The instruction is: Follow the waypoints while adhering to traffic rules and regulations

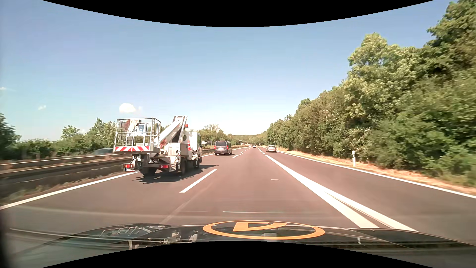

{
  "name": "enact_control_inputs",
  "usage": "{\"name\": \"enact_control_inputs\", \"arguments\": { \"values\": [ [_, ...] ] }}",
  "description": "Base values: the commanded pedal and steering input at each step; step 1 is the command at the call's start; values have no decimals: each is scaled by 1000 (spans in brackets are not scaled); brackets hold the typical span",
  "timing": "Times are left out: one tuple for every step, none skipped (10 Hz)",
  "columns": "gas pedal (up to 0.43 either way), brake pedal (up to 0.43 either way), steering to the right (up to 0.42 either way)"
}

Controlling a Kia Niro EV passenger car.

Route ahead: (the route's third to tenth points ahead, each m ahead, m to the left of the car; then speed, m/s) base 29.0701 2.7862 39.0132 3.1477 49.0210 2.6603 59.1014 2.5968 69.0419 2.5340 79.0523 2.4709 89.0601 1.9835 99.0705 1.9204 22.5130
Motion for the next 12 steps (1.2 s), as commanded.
{"name": "enact_control_inputs", "arguments": {
  "values": [
    [197, 0, 4],
    [197, 0, 3],
    [197, 0, 2],
    [197, 0, 1],
    [189, 0, 1],
    [189, 0, 1],
    [189, 0, 1],
    [177, 0, 1],
    [177, 0, 1],
    [177, 0, 1],
    [177, 0, 0],
    [177, 0, 0]
  ]
}}
